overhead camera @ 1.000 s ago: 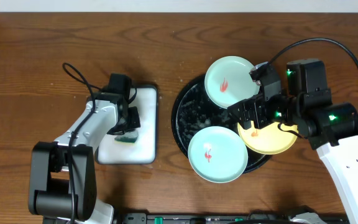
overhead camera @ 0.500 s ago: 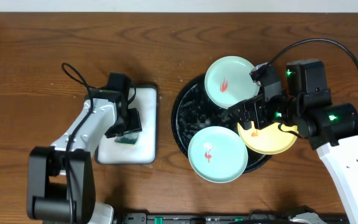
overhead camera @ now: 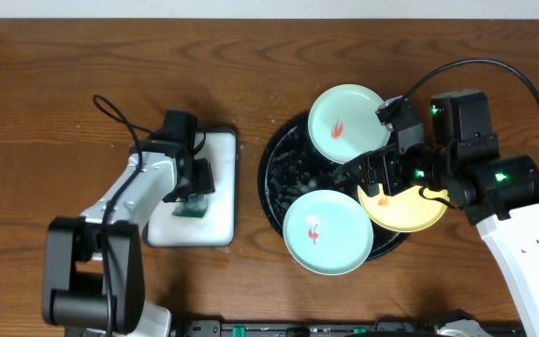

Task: Clean dirty plates on tray and stack at the side
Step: 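Reach the left gripper down and grasp the green sponge in the foam, then lift the sponge with the left gripper and carry it toward the back pale green plate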

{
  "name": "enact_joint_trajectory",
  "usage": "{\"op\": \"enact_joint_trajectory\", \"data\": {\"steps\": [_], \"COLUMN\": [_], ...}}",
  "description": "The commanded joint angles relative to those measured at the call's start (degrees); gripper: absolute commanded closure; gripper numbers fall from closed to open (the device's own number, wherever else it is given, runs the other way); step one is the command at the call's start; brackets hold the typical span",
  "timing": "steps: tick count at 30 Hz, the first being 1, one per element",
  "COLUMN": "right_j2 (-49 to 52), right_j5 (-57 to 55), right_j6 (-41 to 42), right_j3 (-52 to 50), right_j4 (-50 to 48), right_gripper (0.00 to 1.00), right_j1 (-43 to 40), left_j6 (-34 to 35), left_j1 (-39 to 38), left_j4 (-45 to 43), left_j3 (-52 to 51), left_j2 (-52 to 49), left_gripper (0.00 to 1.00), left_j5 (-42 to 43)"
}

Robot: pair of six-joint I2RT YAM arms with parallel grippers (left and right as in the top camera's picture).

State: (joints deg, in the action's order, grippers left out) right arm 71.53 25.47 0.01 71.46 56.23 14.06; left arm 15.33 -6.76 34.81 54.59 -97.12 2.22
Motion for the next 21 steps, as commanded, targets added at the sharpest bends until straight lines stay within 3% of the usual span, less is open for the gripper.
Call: {"op": "enact_joint_trajectory", "data": {"steps": [1,6,8,9,10,11,12,21], "right_j2": [-0.37,-0.37,-0.37,-0.37,-0.37,-0.37,-0.37,-0.37], "right_j5": [-0.20,-0.17,-0.17,-0.17,-0.17,-0.17,-0.20,-0.20], "right_j6": [0.59,0.61,0.61,0.59,0.59,0.59,0.59,0.59], "right_j3": [1.11,1.11,1.11,1.11,1.11,1.11,1.11,1.11], "right_j4": [0.11,0.15,0.15,0.15,0.15,0.15,0.17,0.37], "right_gripper": [0.16,0.17,0.17,0.17,0.17,0.17,0.17,0.16], "right_j1": [-0.20,-0.20,-0.20,-0.20,-0.20,-0.20,-0.20,-0.20], "left_j6": [-0.09,-0.11,-0.11,-0.11,-0.11,-0.11,-0.11,-0.13], "left_j1": [0.20,0.20,0.20,0.20,0.20,0.20,0.20,0.20], "left_j4": [-0.04,0.00,1.09,1.86,2.69,3.41,4.17,12.90], "left_j3": [-1.27,-1.07,0.00,0.63,1.42,2.03,2.49,8.48], "left_j2": [-2.45,-2.40,-2.32,-2.29,-2.29,-2.29,-2.27,0.11], "left_gripper": [0.54,0.88,0.91,0.83,0.55,0.40,0.36,0.32], "left_j5": [-0.28,-0.31,-0.31,-0.28,-0.31,-0.28,-0.28,-0.33]}}
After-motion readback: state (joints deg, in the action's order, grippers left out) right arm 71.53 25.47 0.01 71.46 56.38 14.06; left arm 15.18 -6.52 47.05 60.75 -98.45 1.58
